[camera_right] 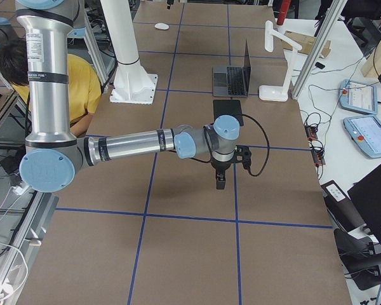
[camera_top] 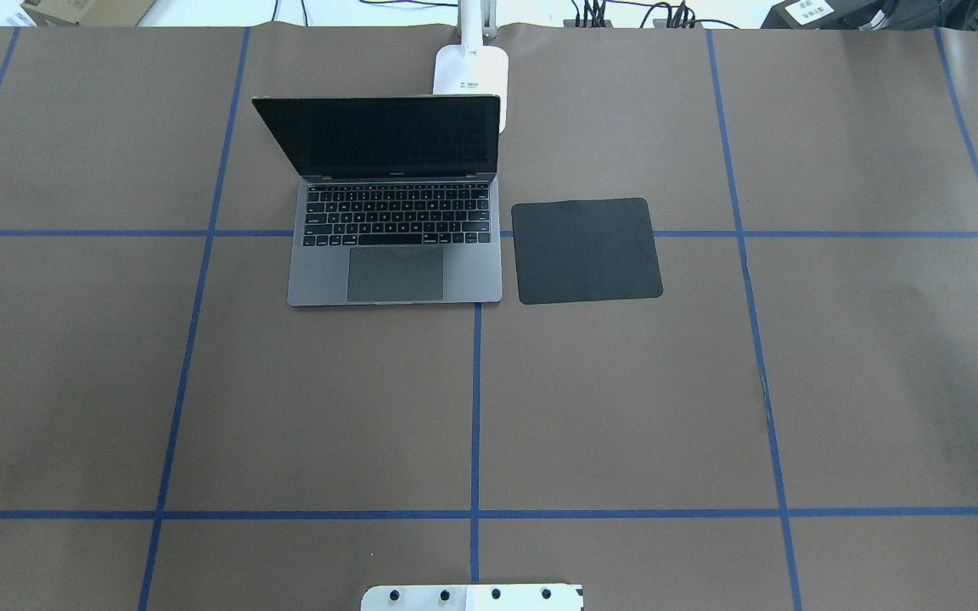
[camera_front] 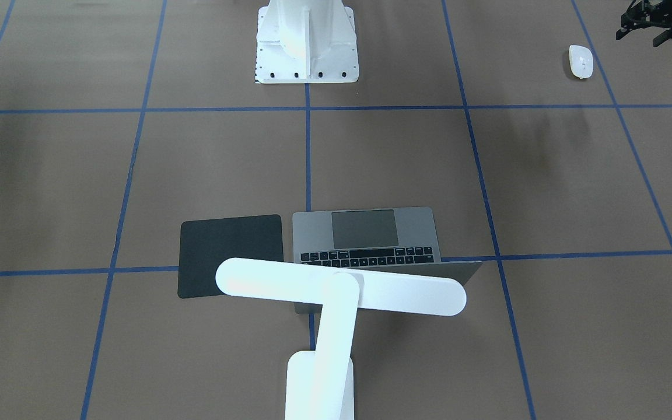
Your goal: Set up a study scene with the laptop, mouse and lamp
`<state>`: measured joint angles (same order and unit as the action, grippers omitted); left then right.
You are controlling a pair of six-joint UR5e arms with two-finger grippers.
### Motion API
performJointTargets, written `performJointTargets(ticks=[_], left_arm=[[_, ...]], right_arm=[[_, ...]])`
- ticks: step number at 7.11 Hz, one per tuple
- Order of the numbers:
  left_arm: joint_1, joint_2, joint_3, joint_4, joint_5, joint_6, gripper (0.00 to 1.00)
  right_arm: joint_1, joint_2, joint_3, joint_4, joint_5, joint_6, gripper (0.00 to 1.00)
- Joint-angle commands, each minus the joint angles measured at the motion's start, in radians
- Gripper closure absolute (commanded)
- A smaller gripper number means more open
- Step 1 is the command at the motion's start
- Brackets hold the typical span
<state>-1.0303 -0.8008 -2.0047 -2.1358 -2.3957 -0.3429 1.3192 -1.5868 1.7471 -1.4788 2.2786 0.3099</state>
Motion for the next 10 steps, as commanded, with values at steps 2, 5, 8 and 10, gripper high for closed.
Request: performJointTargets(ticks=[2, 5, 8, 10], left_arm=[[0.272, -0.087, 0.003, 0.004, 0.09, -0.226, 0.0], [0.321, -0.071, 0.05, -0.018, 0.116, -0.228, 0.0], [0.331, -0.067, 0.197, -0.206, 0.116, -0.235, 0.0], [0.334, -0.067, 0.202, -0.208, 0.115, -0.245, 0.0]], right_arm=[[0.0, -0.001, 0.0, 0.0, -0.002, 0.0, 0.0], [0.0, -0.001, 0.0, 0.0, -0.004, 0.0, 0.0], [0.0, -0.001, 0.0, 0.0, -0.004, 0.0, 0.0], [0.0, -0.001, 0.002, 0.002, -0.004, 0.0, 0.0]])
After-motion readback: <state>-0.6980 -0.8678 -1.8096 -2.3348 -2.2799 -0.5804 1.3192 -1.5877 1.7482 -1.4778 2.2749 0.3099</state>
